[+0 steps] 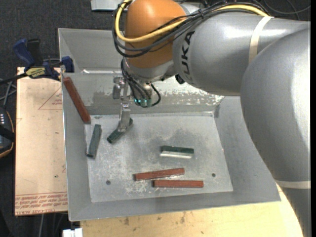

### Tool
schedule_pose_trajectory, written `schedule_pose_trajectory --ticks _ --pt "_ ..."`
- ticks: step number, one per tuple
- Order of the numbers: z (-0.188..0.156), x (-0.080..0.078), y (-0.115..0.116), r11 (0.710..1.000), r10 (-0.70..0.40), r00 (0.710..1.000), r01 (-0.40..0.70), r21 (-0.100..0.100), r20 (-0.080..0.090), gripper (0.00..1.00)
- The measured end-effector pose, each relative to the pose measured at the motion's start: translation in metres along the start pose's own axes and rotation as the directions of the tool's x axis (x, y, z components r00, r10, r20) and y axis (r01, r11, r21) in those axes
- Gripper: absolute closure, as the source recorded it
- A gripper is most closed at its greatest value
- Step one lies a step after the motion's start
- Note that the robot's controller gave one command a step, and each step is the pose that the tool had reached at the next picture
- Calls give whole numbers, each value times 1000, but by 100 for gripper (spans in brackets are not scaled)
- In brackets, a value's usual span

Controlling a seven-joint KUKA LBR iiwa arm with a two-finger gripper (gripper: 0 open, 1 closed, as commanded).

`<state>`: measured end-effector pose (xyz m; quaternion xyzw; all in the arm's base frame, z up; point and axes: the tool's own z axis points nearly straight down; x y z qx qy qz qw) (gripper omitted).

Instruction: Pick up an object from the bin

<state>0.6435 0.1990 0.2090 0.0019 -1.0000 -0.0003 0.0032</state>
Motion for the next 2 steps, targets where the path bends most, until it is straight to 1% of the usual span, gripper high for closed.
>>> schedule_pose_trajectory --ticks 1,2 --pt "-5 -2 -1 1000 3 1000 -3 -1 8 0" --pt "44 8 -3 998 -62 998 62 -1 13 0"
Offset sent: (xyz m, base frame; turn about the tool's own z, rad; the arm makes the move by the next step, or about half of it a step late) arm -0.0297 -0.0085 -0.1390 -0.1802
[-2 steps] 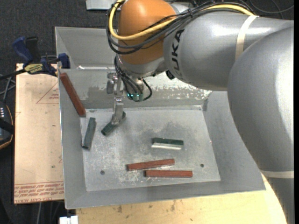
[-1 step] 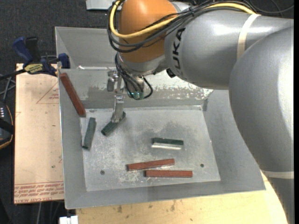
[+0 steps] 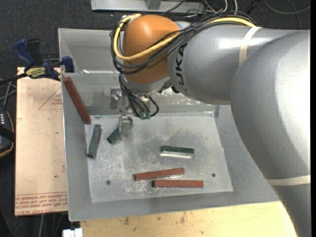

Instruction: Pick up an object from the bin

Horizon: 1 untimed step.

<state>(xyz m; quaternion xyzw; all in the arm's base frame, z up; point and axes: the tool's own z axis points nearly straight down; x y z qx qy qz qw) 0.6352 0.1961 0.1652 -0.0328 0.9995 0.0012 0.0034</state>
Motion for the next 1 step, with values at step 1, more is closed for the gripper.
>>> schedule_pose_trajectory --ticks 1 --pt "84 37 -10 995 -100 995 100 -1 -4 100"
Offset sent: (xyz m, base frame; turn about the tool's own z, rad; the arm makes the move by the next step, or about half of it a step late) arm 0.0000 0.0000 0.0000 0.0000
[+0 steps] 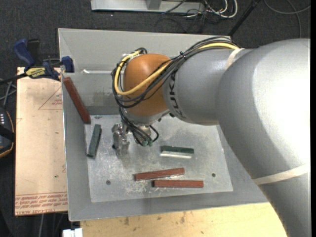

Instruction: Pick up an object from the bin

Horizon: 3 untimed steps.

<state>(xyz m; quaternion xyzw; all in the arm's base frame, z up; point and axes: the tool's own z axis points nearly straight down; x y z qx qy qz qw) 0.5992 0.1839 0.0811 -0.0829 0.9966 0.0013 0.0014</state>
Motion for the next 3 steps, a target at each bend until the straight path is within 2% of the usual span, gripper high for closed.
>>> schedule_pose_trajectory --ticks 1,2,3 --pt "0 0 0 1000 0 1000 0 0 0 100" --pt "4 -9 3 1000 -19 1000 19 0 2 100" --pt "5 -10 25 997 -82 997 82 1 4 100"
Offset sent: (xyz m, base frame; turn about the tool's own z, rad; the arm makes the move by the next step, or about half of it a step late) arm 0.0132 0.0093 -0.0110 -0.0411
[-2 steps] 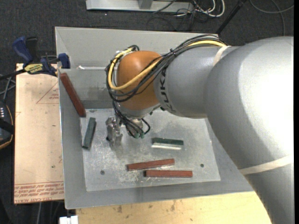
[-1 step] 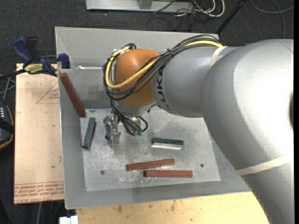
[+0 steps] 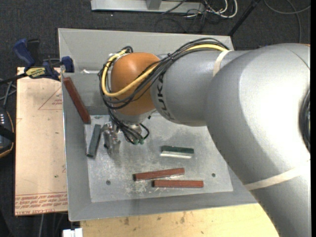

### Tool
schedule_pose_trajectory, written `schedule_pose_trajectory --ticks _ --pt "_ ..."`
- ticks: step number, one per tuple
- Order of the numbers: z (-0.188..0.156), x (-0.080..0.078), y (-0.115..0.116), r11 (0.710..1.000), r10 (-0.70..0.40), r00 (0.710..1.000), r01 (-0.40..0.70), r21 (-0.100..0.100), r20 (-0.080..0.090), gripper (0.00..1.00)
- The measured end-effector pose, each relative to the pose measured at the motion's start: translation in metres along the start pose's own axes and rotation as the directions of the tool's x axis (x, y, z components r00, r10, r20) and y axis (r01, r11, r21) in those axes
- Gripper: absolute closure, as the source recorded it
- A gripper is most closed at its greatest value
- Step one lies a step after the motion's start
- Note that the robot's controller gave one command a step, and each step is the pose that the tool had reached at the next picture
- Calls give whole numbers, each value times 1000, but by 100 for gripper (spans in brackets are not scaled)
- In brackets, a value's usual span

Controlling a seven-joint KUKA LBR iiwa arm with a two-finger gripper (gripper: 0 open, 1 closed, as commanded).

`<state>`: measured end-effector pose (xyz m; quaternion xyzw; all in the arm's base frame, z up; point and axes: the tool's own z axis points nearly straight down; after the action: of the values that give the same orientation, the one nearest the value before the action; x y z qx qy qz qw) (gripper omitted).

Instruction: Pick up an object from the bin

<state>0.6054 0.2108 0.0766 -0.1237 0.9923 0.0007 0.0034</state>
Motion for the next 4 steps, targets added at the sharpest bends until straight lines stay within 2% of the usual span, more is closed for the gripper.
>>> schedule_pose_trajectory --ticks 1,2,3,4 --pt "-28 49 15 999 -47 999 47 -1 -6 0" --pt "-28 49 14 999 -46 999 46 -1 -6 0" --pt "-29 4 11 992 -127 992 127 -1 -5 0" --pt "3 -25 15 956 -293 956 293 -1 2 100"
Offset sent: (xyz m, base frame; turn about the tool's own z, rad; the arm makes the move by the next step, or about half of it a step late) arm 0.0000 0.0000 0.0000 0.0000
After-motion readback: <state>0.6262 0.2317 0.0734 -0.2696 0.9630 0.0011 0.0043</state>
